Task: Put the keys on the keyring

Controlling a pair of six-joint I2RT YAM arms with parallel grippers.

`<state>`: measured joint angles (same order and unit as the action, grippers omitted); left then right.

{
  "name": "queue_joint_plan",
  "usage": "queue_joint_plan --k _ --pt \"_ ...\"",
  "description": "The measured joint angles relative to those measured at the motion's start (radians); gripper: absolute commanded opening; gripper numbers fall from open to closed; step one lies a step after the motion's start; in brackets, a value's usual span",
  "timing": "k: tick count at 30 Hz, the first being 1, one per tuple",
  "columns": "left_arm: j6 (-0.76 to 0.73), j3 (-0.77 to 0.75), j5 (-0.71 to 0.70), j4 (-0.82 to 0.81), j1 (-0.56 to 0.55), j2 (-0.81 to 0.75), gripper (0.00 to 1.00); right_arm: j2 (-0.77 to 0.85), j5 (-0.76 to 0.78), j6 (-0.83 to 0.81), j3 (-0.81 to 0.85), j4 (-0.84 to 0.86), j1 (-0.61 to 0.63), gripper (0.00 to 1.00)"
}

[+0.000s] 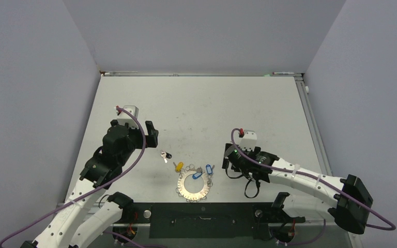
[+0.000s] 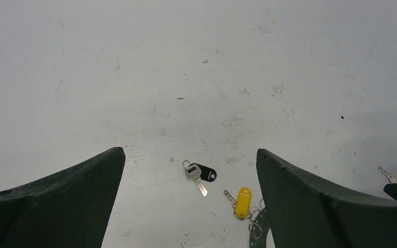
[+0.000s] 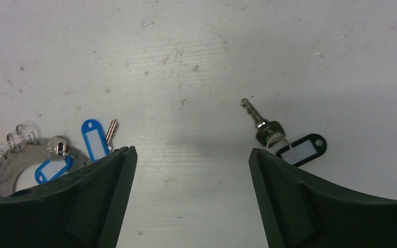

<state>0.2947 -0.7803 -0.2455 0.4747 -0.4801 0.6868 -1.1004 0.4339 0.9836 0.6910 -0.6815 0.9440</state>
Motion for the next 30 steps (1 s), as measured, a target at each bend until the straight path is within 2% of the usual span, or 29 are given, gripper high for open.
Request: queue_joint_plan --k 6,14,20,24,30 --pt "0.0 0.0 0.0 0.0 -0.003 0.0 0.98 -0.023 0.008 0.069 -0.026 0.05 0.175 0.74" --pt "0.0 0.0 0.008 0.0 -0.01 0.008 1.0 -0.141 0.04 0.116 -0.025 0.136 0.405 0.71" --pt "0.0 0.003 0.012 0.0 -0.025 0.027 1.0 -0.267 0.05 0.035 0.006 0.214 0.563 0.71" --pt "0.0 0.004 0.015 0.0 -0.031 0.028 0.95 -0.338 0.056 -0.055 0.026 0.263 0.668 0.71" --pt "-0.001 0.005 0.015 0.0 -0.037 0.028 0.94 -0.425 0.093 -0.163 0.076 0.279 0.761 0.71"
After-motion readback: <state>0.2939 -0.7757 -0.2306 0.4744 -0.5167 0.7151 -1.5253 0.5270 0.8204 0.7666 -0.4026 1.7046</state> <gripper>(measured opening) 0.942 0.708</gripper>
